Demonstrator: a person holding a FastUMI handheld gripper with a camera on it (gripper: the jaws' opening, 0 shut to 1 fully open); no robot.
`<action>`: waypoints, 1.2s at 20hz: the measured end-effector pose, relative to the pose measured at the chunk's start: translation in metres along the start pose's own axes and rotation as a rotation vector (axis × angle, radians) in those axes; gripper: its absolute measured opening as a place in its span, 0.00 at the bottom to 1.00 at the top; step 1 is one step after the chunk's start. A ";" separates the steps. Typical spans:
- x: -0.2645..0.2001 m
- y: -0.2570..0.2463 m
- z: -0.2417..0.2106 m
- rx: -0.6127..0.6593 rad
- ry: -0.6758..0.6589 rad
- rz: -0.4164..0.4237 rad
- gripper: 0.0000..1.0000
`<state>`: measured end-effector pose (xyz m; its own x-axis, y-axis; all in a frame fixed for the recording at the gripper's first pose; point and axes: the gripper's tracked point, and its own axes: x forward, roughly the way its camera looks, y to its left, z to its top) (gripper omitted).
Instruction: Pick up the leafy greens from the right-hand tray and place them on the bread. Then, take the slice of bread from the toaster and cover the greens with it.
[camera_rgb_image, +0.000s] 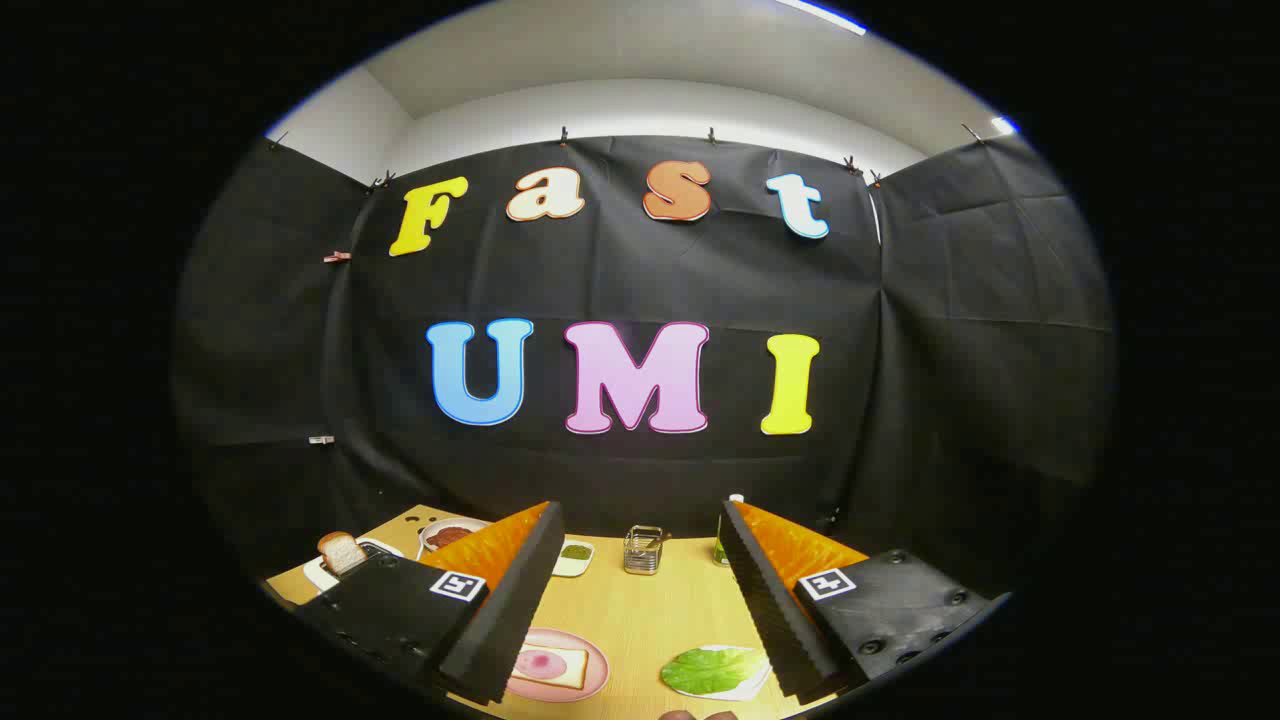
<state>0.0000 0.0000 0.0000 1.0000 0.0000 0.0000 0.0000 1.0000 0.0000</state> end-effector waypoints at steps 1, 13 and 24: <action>0.000 -0.001 0.000 -0.003 -0.001 0.003 0.97; 0.004 -0.014 -0.017 0.002 0.009 0.002 0.97; 0.014 -0.022 -0.051 0.005 0.095 0.017 0.97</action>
<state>0.0143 -0.0217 -0.0506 0.9953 0.0177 -0.0953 -0.0171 0.9998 0.0062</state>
